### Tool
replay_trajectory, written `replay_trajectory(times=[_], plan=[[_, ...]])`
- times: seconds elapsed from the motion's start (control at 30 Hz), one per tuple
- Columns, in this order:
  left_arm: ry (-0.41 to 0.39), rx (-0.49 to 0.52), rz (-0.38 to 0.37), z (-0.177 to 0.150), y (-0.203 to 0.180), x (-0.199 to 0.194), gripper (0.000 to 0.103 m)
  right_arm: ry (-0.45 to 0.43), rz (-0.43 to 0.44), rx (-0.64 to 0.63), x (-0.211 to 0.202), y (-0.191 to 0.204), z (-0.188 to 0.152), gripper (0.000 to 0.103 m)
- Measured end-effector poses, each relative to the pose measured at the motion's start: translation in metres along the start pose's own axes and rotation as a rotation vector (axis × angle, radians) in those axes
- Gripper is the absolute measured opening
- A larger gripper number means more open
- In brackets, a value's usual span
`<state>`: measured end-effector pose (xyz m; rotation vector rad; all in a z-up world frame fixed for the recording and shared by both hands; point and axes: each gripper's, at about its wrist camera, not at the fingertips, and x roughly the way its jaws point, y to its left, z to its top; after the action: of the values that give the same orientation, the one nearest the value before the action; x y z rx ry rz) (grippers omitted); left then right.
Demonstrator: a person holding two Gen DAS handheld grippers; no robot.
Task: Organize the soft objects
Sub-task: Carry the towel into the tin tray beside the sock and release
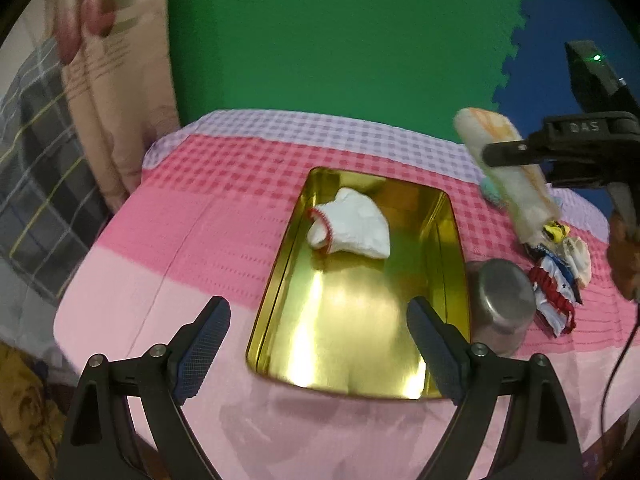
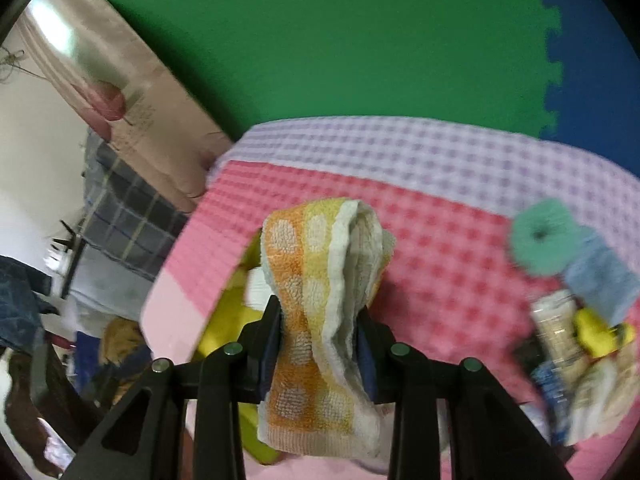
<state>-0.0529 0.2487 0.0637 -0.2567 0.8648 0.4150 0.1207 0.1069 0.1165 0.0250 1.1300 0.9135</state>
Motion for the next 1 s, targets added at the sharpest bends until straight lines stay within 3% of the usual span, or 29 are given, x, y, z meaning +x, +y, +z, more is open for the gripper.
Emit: replay_trajectory(times=[0.13, 0.3, 0.47, 0.83, 1.0], plan=[[0.020, -0.107, 0.005, -0.015, 0.014, -0.019, 0.088, 0.022, 0.027, 0.032, 0.029, 0.016, -0.006, 0.034], [-0.047, -0.166, 0.064, -0.038, 0.016, -0.047, 0.092, 0.045, 0.039, 0.133, 0.071, 0.020, -0.014, 0.034], [-0.054, -0.116, 0.127, -0.044, 0.010, -0.039, 0.095, 0.076, -0.011, 0.146, 0.108, 0.026, -0.019, 0.034], [-0.012, -0.125, 0.146, -0.051, 0.021, -0.022, 0.095, 0.088, -0.136, 0.120, 0.144, 0.023, -0.021, 0.034], [-0.001, -0.119, 0.148, -0.052, 0.021, -0.019, 0.095, 0.084, -0.159, 0.106, 0.150, 0.016, -0.021, 0.040]])
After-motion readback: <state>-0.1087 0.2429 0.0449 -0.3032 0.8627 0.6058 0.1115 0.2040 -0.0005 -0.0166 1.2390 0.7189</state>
